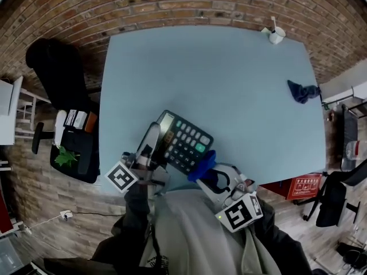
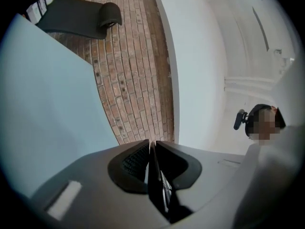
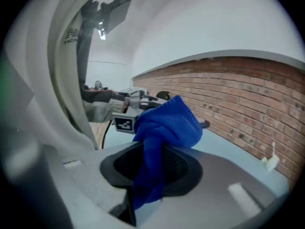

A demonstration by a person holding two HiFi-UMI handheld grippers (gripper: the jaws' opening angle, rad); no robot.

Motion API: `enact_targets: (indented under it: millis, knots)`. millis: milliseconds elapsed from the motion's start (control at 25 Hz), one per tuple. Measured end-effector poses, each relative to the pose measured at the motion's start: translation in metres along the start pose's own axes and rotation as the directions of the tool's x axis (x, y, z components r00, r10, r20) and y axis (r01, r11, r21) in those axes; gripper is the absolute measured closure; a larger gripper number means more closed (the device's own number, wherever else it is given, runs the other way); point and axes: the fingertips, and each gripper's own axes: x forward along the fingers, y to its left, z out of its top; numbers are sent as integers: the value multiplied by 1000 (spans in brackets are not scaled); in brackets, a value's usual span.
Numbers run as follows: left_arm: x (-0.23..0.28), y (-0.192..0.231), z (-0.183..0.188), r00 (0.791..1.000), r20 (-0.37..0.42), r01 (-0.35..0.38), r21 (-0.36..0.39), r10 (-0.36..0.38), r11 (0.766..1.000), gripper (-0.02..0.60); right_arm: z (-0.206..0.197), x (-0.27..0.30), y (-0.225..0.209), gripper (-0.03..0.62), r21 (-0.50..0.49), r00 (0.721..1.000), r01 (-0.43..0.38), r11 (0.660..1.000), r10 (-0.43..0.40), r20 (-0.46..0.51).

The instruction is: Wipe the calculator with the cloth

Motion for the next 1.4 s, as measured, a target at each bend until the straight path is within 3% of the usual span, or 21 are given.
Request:
enact_targets:
  millis: [160, 320, 440, 520, 600, 680, 800, 880, 1000, 1120, 1240, 1400]
  knots:
    - [2, -7, -2, 1000, 11, 24, -16, -24, 1000, 538, 5, 2, 16, 479, -74, 1000, -17, 997, 16, -3]
    - [1, -11, -1, 999, 27, 44, -48, -42, 998, 538, 5, -12, -31, 479, -59, 990, 133, 989, -130, 47]
    - [2, -13, -2, 1000, 14, 22, 6, -22, 1000, 538, 15, -32, -66, 479, -37, 967, 229, 973, -223, 123]
    - [2, -12, -2, 1000, 9, -13, 59, 12, 998, 538, 17, -44, -75, 479, -14, 962, 254, 967, -251, 104]
    - [2, -11, -3, 998, -2, -62, 158, 64, 986, 538, 18, -41, -70, 479, -47, 974, 225, 973, -224, 22]
    - [6, -12, -10, 994, -23, -93, 256, 102, 962, 538, 17, -24, -55, 479, -166, 982, 151, 975, -168, -91]
    - [15, -19, -28, 989, -54, -109, 364, 139, 925, 535, 17, 4, -30, 479, -364, 972, 37, 931, -117, -202]
    - [17, -22, -35, 987, -71, -104, 387, 142, 916, 535, 27, 14, -13, 481, -414, 977, -22, 910, -68, -201]
    - [14, -21, -34, 989, -68, -99, 361, 132, 927, 535, 30, 18, -13, 484, -357, 980, -60, 932, -13, -198]
    - [11, -21, -31, 990, -56, -102, 350, 129, 931, 531, 8, 9, -61, 484, -244, 967, 27, 969, -88, -241]
    - [11, -20, -33, 990, -69, -93, 348, 124, 933, 531, -3, 7, -98, 484, -186, 954, 110, 976, -157, -257]
    - [18, -22, -47, 986, -112, -70, 381, 121, 922, 531, 22, 27, -81, 487, -294, 960, 80, 953, -154, -236]
